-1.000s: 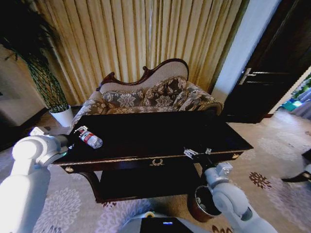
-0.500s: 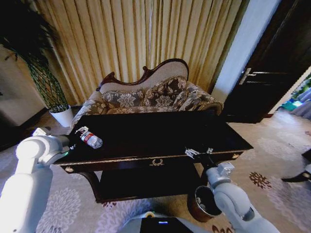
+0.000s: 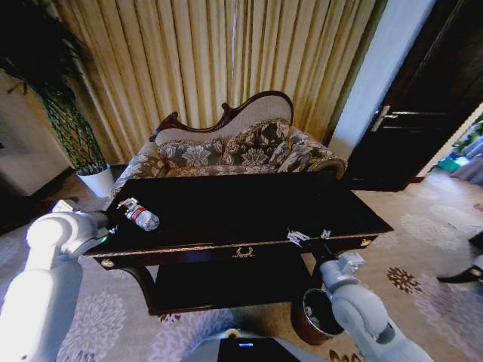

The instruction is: Move to the front of the table and place the trash on the table into the trash bin.

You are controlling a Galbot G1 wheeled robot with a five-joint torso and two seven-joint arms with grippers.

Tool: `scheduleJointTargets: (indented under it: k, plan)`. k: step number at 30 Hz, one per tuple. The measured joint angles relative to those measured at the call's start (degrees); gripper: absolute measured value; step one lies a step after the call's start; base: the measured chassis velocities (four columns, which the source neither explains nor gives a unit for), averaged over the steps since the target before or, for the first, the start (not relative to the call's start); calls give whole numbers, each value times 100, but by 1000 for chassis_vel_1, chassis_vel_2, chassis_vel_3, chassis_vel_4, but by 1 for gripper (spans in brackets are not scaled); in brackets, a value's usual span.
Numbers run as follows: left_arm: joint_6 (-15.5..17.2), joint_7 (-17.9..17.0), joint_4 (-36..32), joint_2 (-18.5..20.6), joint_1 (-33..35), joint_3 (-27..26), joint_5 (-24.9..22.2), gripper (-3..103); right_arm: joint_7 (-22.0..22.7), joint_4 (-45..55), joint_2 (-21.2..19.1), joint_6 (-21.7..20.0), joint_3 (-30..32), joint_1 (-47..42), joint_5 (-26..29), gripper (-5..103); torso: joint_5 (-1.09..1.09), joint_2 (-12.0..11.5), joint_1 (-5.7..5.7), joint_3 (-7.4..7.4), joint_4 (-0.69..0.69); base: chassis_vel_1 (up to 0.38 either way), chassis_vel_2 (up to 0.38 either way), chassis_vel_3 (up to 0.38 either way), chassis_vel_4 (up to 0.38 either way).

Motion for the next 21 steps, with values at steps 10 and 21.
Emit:
scheduleJointTargets:
  k: [10, 21]
  plan:
    - [25, 54, 21, 16, 53, -42, 6, 100, -2, -64, 15, 30, -30, 11, -142, 100, 0, 0, 0, 0, 0, 0, 0, 0, 0]
    - [20, 115, 73, 14, 47, -63, 29, 100, -19, -23, -6, 36, 3, 9, -56, 100, 0, 0, 0, 0, 0, 0, 0, 0, 0]
